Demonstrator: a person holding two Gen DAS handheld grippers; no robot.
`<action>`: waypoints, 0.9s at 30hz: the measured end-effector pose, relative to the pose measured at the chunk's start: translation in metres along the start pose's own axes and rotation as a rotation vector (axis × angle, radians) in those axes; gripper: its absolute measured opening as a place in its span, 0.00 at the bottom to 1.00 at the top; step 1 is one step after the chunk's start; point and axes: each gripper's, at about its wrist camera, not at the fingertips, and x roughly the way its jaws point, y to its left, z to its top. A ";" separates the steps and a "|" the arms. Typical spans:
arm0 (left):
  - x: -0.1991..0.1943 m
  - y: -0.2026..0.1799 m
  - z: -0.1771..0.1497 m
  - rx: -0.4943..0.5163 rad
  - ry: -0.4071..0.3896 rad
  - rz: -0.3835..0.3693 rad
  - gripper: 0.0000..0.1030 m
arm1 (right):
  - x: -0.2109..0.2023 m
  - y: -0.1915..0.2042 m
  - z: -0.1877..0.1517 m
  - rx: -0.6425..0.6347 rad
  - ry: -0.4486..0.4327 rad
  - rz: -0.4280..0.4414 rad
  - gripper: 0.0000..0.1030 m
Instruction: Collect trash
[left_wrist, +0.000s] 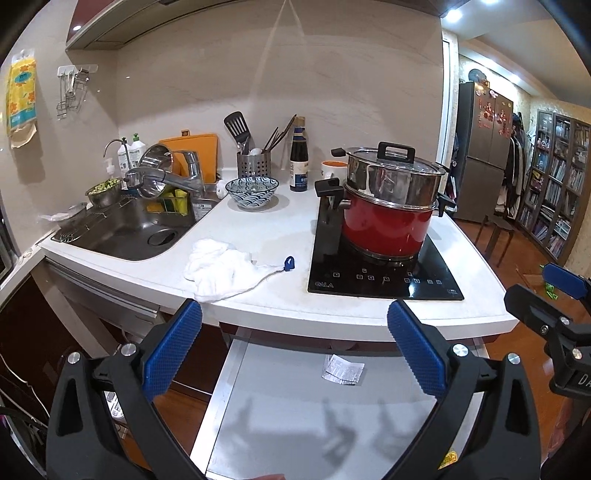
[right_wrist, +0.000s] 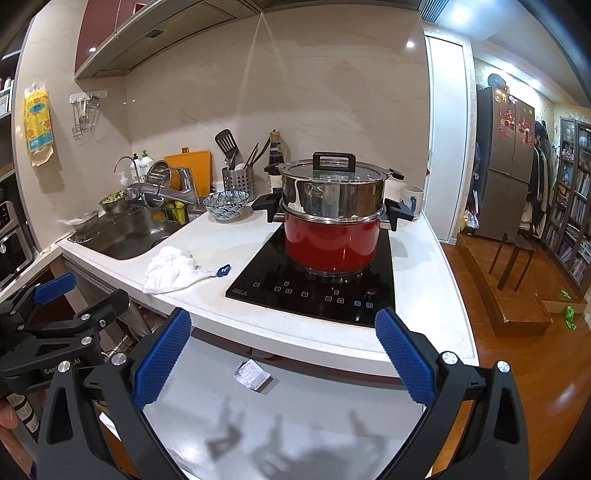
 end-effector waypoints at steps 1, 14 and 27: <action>0.001 0.000 0.000 -0.001 0.000 0.001 0.98 | 0.000 0.000 0.001 -0.001 0.000 0.002 0.96; 0.000 0.000 0.002 -0.016 0.000 0.005 0.98 | 0.002 -0.001 0.001 -0.001 0.002 0.014 0.96; -0.003 0.001 0.004 -0.037 -0.011 0.010 0.98 | 0.002 0.000 -0.001 -0.006 0.007 0.024 0.96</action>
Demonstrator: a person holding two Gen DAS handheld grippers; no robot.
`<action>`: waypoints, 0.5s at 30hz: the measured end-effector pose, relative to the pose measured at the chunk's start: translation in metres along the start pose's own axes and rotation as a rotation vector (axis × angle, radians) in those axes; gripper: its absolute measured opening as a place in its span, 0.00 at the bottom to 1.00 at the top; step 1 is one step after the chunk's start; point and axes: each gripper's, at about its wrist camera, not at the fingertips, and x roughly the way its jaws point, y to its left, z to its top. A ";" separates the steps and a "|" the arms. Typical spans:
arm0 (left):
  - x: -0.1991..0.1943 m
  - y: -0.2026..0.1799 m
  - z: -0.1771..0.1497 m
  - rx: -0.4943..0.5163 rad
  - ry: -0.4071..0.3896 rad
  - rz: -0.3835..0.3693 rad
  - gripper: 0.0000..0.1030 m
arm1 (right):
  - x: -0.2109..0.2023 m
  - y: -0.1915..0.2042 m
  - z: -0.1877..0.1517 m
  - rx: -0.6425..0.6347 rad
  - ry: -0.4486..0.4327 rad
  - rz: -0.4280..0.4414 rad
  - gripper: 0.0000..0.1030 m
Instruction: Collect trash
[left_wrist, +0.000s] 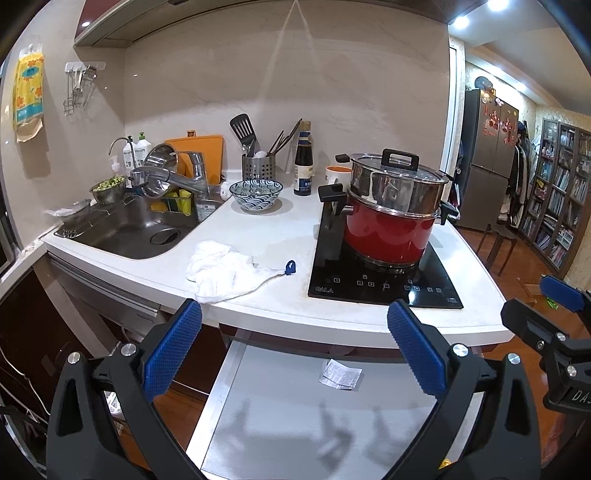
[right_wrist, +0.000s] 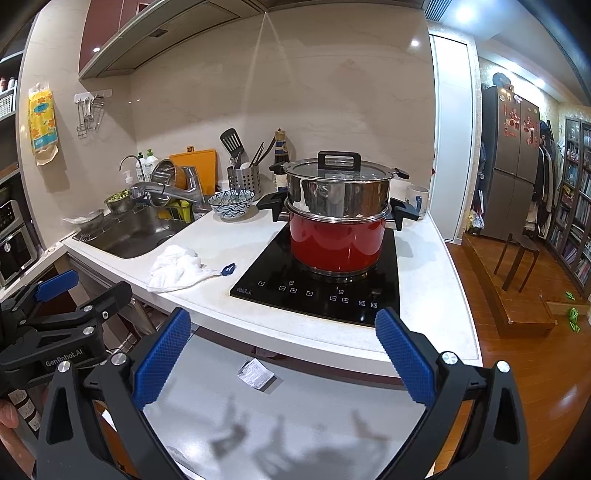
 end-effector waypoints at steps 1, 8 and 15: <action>0.000 0.001 0.000 -0.007 -0.001 0.005 0.98 | 0.000 0.000 0.000 0.000 0.000 -0.001 0.96; -0.001 0.007 0.004 -0.039 -0.019 0.025 0.98 | -0.002 0.000 -0.002 0.007 0.009 0.003 0.96; 0.004 0.007 0.004 -0.031 0.001 0.030 0.98 | -0.002 0.000 -0.001 0.004 0.011 0.004 0.96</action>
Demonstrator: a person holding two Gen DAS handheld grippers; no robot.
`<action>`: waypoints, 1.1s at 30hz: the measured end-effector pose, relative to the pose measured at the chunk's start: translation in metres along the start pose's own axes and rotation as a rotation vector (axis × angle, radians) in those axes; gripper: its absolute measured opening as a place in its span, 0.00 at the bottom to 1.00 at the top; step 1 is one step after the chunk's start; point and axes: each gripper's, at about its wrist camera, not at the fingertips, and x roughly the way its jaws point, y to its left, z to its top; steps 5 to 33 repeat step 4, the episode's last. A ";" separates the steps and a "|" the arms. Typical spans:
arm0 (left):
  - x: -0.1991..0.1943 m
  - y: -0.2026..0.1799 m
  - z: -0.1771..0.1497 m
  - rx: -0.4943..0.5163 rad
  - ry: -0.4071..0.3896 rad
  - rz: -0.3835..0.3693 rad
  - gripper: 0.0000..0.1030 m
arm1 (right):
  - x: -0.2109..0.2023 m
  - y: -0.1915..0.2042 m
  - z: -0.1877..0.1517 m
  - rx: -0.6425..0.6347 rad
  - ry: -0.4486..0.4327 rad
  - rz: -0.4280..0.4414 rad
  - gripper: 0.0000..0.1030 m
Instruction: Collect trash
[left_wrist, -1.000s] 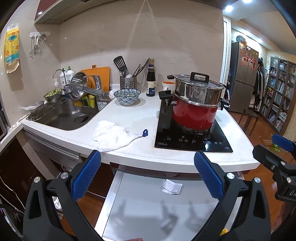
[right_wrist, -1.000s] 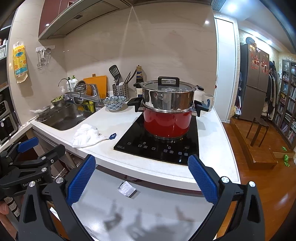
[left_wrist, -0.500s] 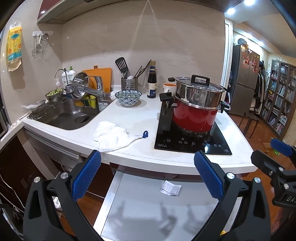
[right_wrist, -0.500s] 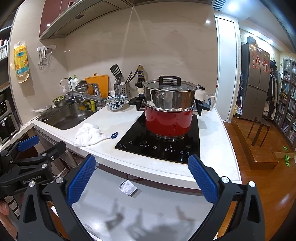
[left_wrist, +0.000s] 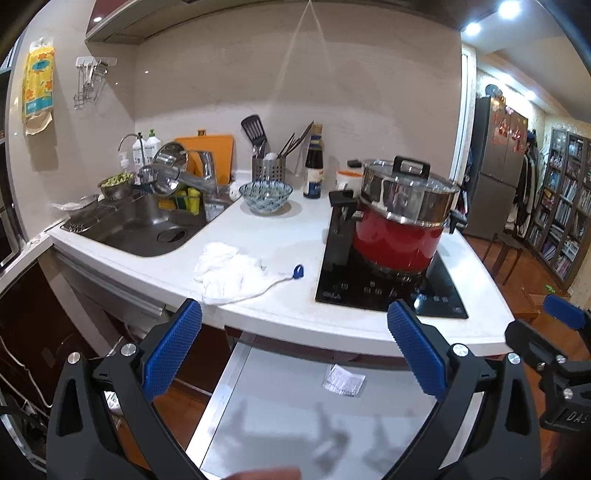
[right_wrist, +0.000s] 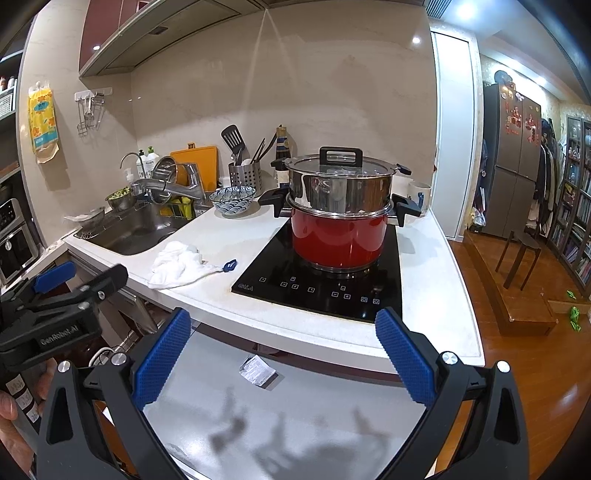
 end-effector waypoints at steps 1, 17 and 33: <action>0.001 -0.001 -0.001 0.001 0.003 -0.001 0.98 | 0.000 0.000 0.000 0.001 0.001 0.000 0.96; 0.003 -0.002 -0.003 0.005 0.010 0.017 0.98 | 0.001 -0.001 0.000 0.005 0.002 0.001 0.96; 0.003 -0.002 -0.003 0.005 0.010 0.017 0.98 | 0.001 -0.001 0.000 0.005 0.002 0.001 0.96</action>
